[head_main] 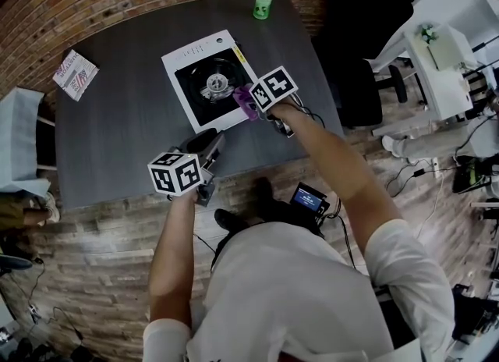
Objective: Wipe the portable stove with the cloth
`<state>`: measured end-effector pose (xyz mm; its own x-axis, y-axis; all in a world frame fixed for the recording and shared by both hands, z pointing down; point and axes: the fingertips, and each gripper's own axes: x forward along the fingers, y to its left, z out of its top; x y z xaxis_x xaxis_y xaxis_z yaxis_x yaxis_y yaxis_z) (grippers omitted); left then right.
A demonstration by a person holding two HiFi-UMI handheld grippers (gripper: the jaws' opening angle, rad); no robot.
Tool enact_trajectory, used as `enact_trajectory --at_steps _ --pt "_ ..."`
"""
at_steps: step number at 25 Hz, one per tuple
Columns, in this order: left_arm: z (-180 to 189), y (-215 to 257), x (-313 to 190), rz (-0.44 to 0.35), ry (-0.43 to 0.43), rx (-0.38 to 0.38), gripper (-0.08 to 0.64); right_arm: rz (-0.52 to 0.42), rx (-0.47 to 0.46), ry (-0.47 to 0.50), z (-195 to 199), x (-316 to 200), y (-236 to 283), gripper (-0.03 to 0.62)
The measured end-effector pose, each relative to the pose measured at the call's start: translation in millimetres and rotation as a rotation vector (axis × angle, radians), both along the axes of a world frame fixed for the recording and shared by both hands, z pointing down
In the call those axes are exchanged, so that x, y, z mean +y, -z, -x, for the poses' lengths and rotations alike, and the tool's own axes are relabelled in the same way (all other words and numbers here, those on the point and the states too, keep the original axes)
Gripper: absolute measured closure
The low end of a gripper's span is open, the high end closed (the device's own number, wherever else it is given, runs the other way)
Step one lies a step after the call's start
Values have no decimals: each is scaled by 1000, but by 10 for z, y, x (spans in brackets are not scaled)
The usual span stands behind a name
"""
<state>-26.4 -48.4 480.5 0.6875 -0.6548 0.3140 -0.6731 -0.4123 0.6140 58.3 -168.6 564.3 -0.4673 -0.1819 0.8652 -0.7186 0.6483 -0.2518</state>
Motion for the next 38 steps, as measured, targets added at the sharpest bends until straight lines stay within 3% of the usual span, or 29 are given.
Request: enact_trajectory --at_steps 16,23,28,33,38 --pt "-52 -55 124 7 -29 -13 436 -77 132 37 -423 100 17 474" --pt "-29 -73 185 10 -39 -15 436 -162 193 -4 -769 61 146 476" --pt "12 -109 242 15 -31 -15 436 -284 125 35 -704 135 335 474" --pt "35 -203 366 30 -38 -24 436 -421 12 191 -342 414 347 474" --pt "111 -308 515 57 -33 -45 436 -464 -96 285 31 718 267 474"
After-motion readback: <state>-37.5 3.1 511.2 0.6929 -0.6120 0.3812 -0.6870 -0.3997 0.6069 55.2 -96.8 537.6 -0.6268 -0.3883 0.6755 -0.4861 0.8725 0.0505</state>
